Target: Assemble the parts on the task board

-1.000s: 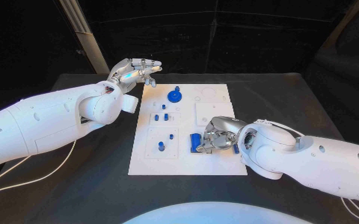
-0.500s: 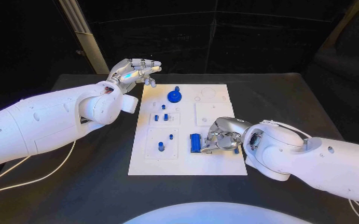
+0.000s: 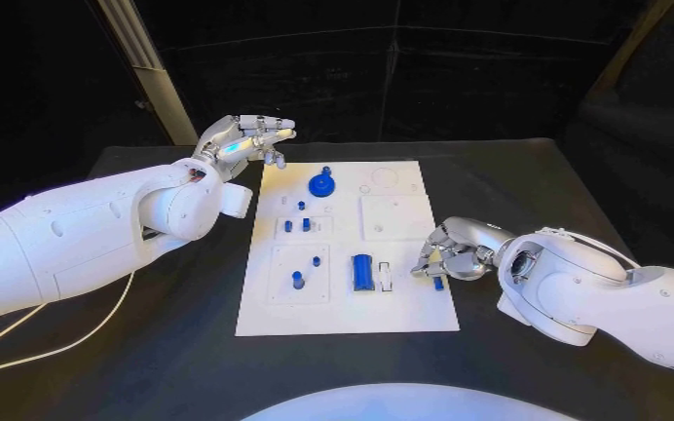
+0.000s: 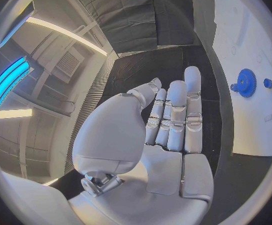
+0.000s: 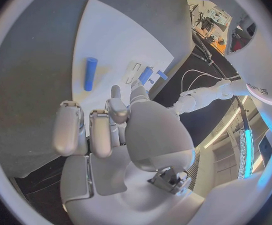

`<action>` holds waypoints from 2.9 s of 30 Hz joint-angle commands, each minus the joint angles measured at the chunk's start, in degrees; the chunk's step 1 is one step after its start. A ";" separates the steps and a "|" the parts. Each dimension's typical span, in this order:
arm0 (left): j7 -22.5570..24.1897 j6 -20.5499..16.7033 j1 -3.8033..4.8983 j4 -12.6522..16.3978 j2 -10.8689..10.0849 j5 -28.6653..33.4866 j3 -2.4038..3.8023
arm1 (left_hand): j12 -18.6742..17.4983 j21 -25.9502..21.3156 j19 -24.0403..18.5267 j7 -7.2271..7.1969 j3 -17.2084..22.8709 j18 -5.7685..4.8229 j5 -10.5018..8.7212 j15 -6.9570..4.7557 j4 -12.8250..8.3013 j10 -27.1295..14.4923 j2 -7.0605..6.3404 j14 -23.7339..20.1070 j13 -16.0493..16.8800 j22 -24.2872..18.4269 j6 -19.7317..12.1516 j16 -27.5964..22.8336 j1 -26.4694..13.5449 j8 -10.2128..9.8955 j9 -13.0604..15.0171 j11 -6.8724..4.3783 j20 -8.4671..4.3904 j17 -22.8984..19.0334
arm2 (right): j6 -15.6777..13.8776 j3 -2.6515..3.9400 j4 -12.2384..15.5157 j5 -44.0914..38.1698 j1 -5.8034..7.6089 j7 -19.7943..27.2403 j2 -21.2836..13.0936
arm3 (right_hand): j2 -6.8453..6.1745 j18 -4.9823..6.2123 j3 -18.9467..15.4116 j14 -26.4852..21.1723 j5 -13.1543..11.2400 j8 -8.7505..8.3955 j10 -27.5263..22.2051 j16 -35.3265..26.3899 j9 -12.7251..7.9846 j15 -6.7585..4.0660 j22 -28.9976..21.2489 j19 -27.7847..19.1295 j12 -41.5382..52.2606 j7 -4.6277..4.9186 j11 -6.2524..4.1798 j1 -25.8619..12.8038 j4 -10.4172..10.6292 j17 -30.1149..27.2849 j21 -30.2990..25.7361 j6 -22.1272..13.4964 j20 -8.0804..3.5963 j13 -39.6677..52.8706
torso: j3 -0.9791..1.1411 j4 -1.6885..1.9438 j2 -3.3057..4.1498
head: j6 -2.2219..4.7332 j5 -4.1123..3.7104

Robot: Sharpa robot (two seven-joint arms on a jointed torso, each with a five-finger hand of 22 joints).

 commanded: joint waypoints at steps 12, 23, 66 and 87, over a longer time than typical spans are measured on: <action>0.09 1.02 0.10 0.20 0.03 0.11 -0.10 | 0.35 -0.38 -0.09 -0.04 -0.31 0.35 0.25 0.01 -0.01 -0.56 0.05 -0.45 -0.09 -0.10 -0.55 -0.02 0.58 0.24 0.03 0.08 0.37 -0.04 | 0.73 -0.01 -0.33 -9.84 0.03 -6.88 -2.08 | 0.21 -0.29 -1.44 3.38 1.42 -0.84 -0.16 -0.23 -0.23 0.29 0.04 -0.12 -0.27 0.07 -0.24 -0.28 0.58 1.43 -0.27 1.62 0.53 -0.05 | 0.04 0.04 0.06 | 0.28 -2.09; 0.09 1.07 0.10 0.28 -0.08 0.11 -0.23 | 0.35 -0.38 -0.09 -0.04 -0.31 0.35 0.25 0.01 -0.01 -0.56 0.05 -0.45 -0.09 -0.10 -0.55 -0.02 0.58 0.24 0.03 0.08 0.37 -0.04 | 7.69 -0.02 -1.57 -12.38 -0.01 -9.29 -0.70 | -0.18 -0.32 -2.67 3.37 -0.11 -0.73 -0.06 -0.31 0.22 0.03 0.17 -0.07 -0.36 -0.30 -0.54 -0.99 1.59 1.39 -0.25 2.70 0.34 -0.08 | 0.06 0.06 0.13 | 0.31 -1.87; -0.02 1.14 0.10 0.53 -0.41 0.11 -0.26 | 0.51 -0.41 -0.08 -0.04 -0.36 0.35 0.25 0.02 0.02 -0.62 0.12 -0.47 -0.10 -0.13 -0.62 0.04 0.55 0.34 0.03 0.08 0.39 -0.09 | 14.11 -0.06 -3.95 -20.93 -0.14 -11.14 6.19 | 1.23 -0.27 4.97 3.21 -1.40 -4.81 -1.41 -1.03 0.31 0.27 -0.17 -0.36 -2.75 0.52 -0.17 10.39 -6.28 0.81 -0.76 1.63 0.42 -1.35 | 0.04 0.04 0.08 | -0.45 -1.29; -0.06 1.26 0.09 0.42 -0.21 0.11 -0.26 | 0.51 -0.41 -0.08 -0.04 -0.36 0.35 0.25 0.02 0.02 -0.62 0.12 -0.47 -0.10 -0.13 -0.62 0.04 0.55 0.34 0.03 0.08 0.39 -0.09 | 4.98 -0.05 -2.33 -15.55 -0.13 -10.94 5.70 | -2.46 -0.37 15.41 3.44 8.03 -8.73 -0.79 -0.65 -2.56 0.15 0.62 0.04 -2.36 0.44 -0.20 6.76 -4.70 1.74 -0.39 4.38 0.43 -0.94 | 0.02 0.08 0.03 | -0.41 -1.42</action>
